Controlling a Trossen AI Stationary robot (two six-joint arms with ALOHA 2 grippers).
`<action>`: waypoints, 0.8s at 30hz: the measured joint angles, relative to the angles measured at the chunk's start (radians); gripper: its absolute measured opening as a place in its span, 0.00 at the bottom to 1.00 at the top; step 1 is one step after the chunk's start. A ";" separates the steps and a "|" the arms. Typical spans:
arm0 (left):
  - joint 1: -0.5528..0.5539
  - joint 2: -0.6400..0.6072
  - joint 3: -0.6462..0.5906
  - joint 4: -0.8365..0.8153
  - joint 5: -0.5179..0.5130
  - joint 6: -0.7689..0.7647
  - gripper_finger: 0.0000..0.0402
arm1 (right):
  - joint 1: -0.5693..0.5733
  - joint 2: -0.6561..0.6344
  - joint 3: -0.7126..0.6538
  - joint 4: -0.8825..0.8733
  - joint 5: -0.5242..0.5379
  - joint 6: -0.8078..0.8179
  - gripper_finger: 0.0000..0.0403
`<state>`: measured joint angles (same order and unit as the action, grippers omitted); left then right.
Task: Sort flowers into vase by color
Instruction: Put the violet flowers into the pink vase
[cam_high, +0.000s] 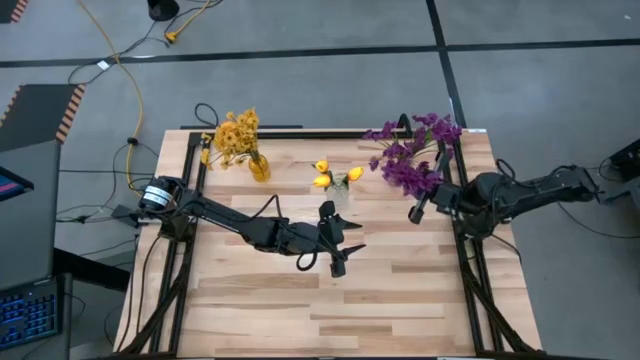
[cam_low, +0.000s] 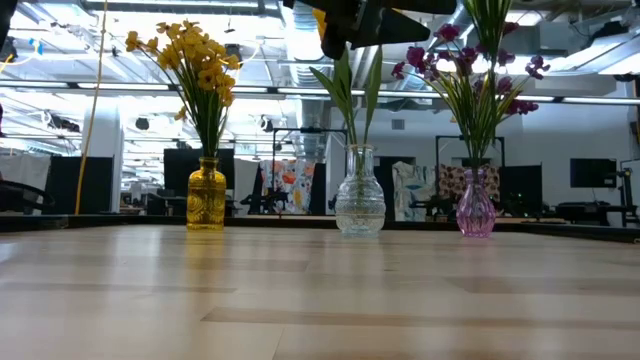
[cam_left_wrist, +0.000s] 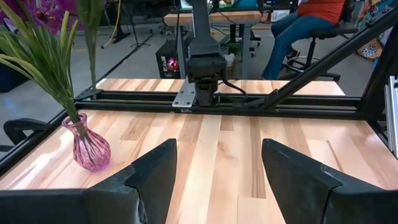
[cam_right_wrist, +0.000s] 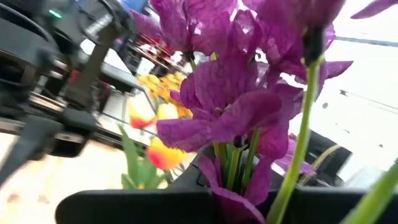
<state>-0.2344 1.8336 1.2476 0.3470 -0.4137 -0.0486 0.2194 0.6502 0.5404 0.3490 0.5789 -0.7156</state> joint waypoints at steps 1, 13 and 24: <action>0.000 0.000 0.000 0.000 0.000 0.000 0.56 | -0.018 0.000 0.000 0.000 -0.001 0.000 0.09; 0.000 0.000 0.000 -0.002 0.000 -0.001 0.56 | -0.181 0.000 0.000 -0.001 -0.113 0.064 0.09; 0.001 0.001 0.000 -0.051 0.000 -0.050 0.56 | -0.196 -0.110 -0.083 0.037 -0.110 0.108 0.08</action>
<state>-0.2337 1.8343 1.2472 0.2962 -0.4133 -0.0986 0.0238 0.5405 0.4571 0.3855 0.4686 -0.6080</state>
